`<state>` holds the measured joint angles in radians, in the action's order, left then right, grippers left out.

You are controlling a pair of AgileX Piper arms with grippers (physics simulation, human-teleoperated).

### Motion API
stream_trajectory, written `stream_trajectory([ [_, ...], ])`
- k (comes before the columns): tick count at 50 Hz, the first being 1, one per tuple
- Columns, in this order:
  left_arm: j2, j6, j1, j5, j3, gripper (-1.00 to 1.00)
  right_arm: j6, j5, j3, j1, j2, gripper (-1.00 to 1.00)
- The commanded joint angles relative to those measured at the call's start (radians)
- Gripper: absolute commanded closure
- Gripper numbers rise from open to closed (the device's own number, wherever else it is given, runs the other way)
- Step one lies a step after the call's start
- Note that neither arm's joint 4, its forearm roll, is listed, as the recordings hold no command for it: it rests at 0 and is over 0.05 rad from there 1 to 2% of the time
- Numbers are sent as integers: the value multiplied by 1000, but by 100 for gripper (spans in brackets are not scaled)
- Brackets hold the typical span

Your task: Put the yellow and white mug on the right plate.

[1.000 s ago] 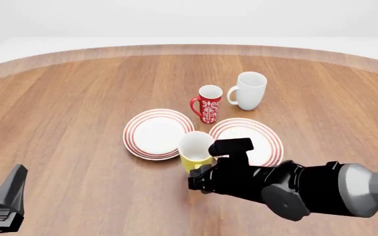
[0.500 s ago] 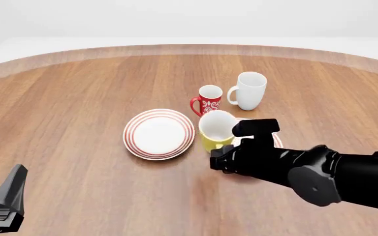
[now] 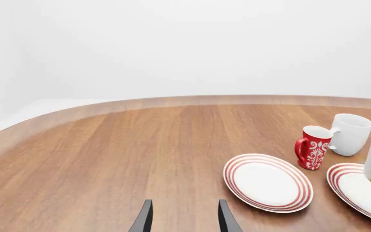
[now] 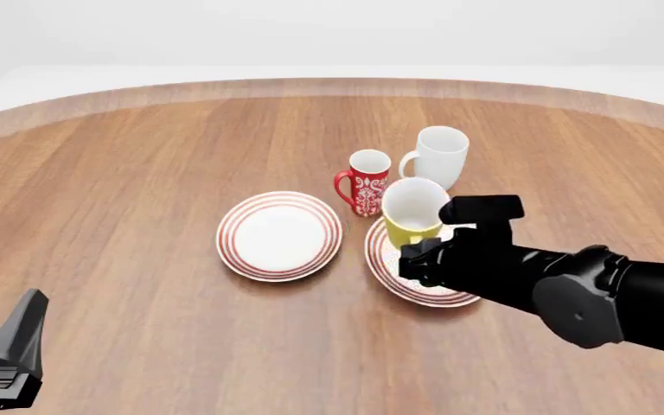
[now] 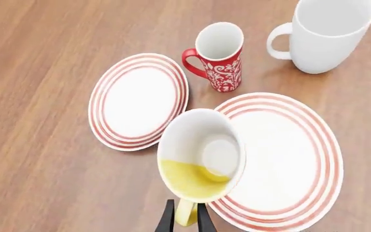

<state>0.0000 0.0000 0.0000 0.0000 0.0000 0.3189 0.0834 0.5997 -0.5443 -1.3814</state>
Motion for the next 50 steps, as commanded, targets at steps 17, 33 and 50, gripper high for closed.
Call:
stream_trajectory([
  [17, 0, 0, 0, 0, 0, -100, -5, 65, -17, 87, -31, 100],
  [33, 0, 0, 0, 0, 0, -100, -15, 110, -45, 132, -9, 100],
  [50, 0, 0, 0, 0, 0, -100, -29, 65, -58, 153, 77, 100],
])
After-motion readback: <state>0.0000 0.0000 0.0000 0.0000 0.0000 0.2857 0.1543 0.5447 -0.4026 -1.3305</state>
